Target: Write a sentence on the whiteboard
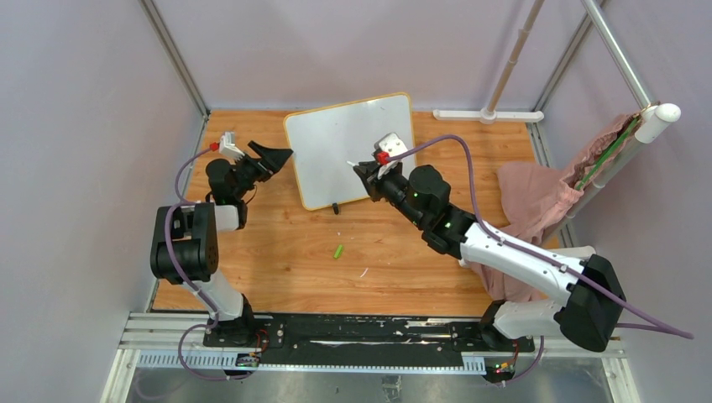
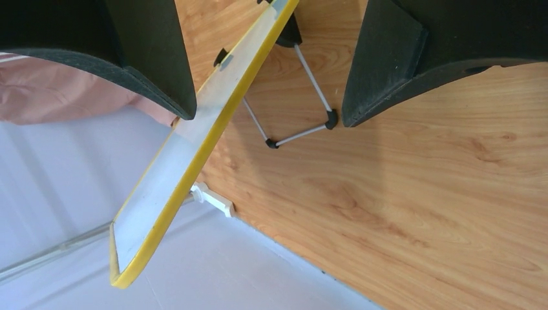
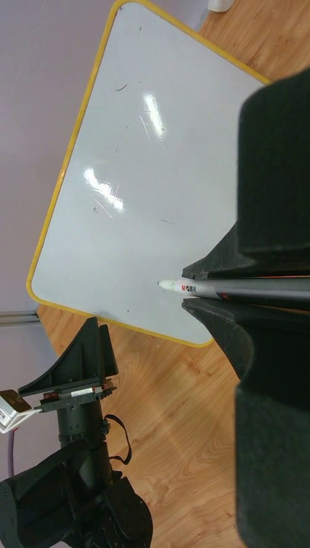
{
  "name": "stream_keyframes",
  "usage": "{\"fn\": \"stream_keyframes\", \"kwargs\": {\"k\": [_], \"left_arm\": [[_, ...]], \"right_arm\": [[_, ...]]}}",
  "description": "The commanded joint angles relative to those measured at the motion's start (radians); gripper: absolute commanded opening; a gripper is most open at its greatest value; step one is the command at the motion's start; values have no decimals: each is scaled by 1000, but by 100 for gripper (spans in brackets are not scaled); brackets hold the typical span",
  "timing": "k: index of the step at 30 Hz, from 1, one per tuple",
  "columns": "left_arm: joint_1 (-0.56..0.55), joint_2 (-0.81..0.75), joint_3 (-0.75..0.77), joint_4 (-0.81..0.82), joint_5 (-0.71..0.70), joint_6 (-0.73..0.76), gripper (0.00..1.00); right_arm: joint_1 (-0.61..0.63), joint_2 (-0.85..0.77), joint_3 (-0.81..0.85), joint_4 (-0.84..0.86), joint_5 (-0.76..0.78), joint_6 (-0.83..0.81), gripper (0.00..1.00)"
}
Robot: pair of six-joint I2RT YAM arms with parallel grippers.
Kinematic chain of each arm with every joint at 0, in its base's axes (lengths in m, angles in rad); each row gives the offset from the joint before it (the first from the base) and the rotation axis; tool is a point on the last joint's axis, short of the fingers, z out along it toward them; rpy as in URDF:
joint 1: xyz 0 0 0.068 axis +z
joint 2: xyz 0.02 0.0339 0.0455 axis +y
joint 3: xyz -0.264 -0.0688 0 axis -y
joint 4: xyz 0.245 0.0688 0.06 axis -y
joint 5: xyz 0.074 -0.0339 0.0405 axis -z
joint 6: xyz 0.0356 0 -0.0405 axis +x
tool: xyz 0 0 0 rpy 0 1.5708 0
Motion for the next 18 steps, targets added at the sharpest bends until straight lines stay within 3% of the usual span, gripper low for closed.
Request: {"fn": "stream_keyframes", "kwargs": {"k": [1,11,18], "left_arm": [[5,-11,6,7,26,43,88],[-3,-5,0,-80,0,79,86],[-6,72,1,40,50,2,81]], "right_arm": [[-8,-12,30,21,-18,-20,0],[-9,35,40,42,-42,2,0],[-9,131,89,74,-87,50,0]]}}
